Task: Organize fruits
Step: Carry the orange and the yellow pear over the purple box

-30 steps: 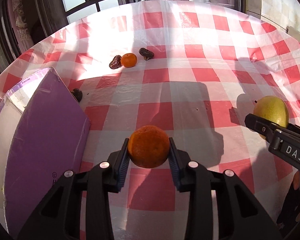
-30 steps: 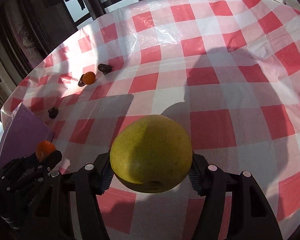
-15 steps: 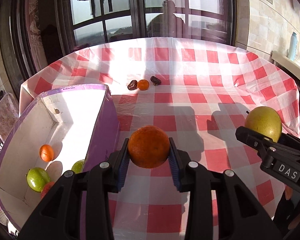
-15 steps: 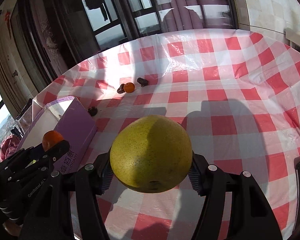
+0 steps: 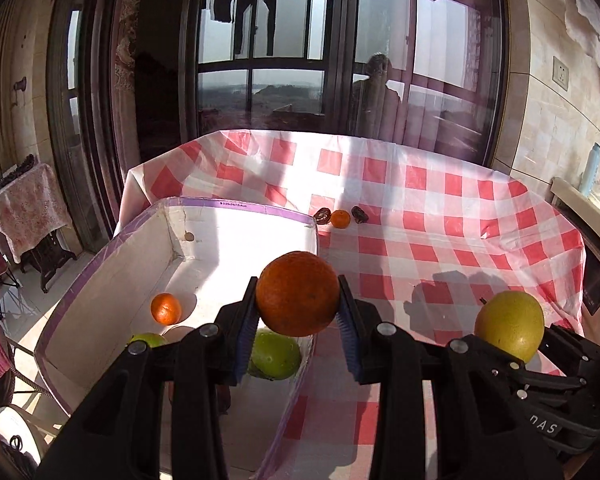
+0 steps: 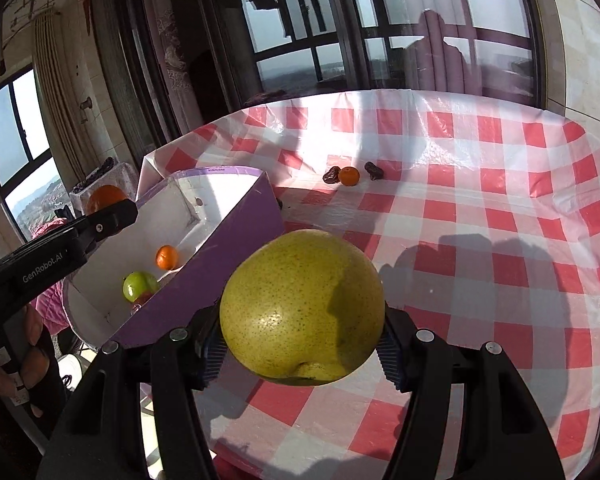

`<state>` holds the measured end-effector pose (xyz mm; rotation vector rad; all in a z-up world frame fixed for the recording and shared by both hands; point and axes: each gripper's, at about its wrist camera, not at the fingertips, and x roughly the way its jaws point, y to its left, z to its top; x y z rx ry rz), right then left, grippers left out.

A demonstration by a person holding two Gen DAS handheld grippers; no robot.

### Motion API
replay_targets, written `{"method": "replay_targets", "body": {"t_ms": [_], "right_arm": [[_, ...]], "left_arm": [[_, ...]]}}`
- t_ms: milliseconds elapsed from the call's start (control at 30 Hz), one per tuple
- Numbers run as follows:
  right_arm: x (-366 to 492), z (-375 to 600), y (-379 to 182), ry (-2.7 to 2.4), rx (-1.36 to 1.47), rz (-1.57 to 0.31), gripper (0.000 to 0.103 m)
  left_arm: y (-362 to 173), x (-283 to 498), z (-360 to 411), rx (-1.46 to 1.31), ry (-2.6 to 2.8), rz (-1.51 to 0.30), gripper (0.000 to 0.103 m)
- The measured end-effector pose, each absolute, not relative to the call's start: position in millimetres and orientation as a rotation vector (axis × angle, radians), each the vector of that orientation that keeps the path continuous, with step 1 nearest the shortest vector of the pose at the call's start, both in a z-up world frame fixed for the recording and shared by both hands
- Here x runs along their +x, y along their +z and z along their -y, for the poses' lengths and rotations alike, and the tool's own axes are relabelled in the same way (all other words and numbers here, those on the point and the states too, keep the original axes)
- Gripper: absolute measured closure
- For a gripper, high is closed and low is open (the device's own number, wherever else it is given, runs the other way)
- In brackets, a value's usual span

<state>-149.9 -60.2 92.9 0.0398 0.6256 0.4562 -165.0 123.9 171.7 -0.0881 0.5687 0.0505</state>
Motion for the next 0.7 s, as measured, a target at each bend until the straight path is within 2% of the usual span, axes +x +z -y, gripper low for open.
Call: {"method": "replay_targets", "body": {"t_ms": [267, 467, 700], "right_arm": [[-155.4, -17.5, 113.1, 0.662, -0.057, -0.625, 0.041], [-159.4, -95.3, 126.5, 0.815, -0.204, -0.617, 0.041], [-151.0, -161.2, 101.2, 0.847, -0.433, -0.703, 0.041]], "left_arm": [[186.4, -129.3, -184.8, -0.025, 0.134, -0.610, 0.066], [161.9, -60.2, -229.7, 0.038, 0.091, -0.827, 0.066], [121.5, -3.7, -249.6, 0.207, 0.045, -1.000, 0.066]]}}
